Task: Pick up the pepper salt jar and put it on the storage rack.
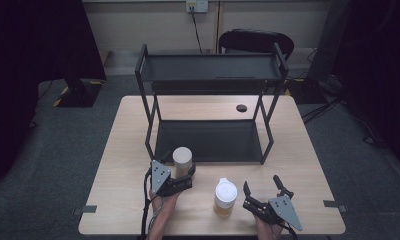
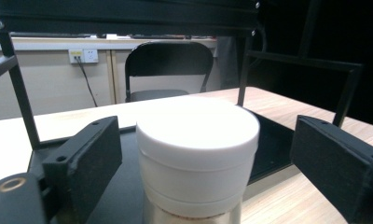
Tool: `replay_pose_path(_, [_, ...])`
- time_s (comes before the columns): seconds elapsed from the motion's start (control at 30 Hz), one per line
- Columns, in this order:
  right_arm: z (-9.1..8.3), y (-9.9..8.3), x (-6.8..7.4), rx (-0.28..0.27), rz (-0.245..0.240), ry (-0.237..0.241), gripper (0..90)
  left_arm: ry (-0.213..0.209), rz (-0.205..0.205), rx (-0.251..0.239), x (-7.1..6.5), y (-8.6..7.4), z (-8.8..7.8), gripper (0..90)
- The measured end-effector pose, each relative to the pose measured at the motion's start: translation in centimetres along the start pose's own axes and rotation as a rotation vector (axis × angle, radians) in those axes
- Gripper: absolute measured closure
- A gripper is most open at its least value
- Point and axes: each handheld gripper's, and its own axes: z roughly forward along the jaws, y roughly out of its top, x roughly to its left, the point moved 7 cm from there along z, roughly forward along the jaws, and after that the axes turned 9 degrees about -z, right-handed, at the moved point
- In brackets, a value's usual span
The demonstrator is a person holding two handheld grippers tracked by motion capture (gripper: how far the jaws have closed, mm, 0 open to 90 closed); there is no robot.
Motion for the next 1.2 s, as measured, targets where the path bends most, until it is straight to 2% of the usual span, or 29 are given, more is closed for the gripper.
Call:
replay_pose_path(0.17, [0.0, 0.0, 0.0, 0.000, 0.000, 0.000, 0.8, 0.008, -0.013, 0.039, 0.3, -0.4, 0.6, 13.6])
replay_pose_path(0.3, [0.0, 0.0, 0.0, 0.000, 0.000, 0.000, 0.8, -0.007, -0.012, 0.059, 0.6, -0.4, 0.8, 20.9])
replay_pose_path(0.57, [0.0, 0.0, 0.0, 0.000, 0.000, 0.001, 0.8, -0.007, -0.017, 0.080, 0.8, -0.4, 1.3, 29.6])
replay_pose_path(0.67, [0.0, 0.0, 0.0, 0.000, 0.000, 0.001, 0.8, 0.001, -0.006, 0.079, 0.7, -0.4, 1.3, 32.7])
replay_pose_path(0.8, [0.0, 0.0, 0.0, 0.000, 0.000, 0.001, 0.8, 0.002, -0.009, 0.083, 0.7, -0.4, 1.4, 33.5])
replay_pose_path(0.9, [0.0, 0.0, 0.0, 0.000, 0.000, 0.001, 0.8, 0.006, 0.008, 0.085, 0.7, -0.4, 1.5, 34.2])
replay_pose_path(1.2, [0.0, 0.0, -0.1, -0.002, 0.000, 0.008, 0.8, 0.014, 0.019, 0.095, 0.5, -0.2, 1.4, 34.9])
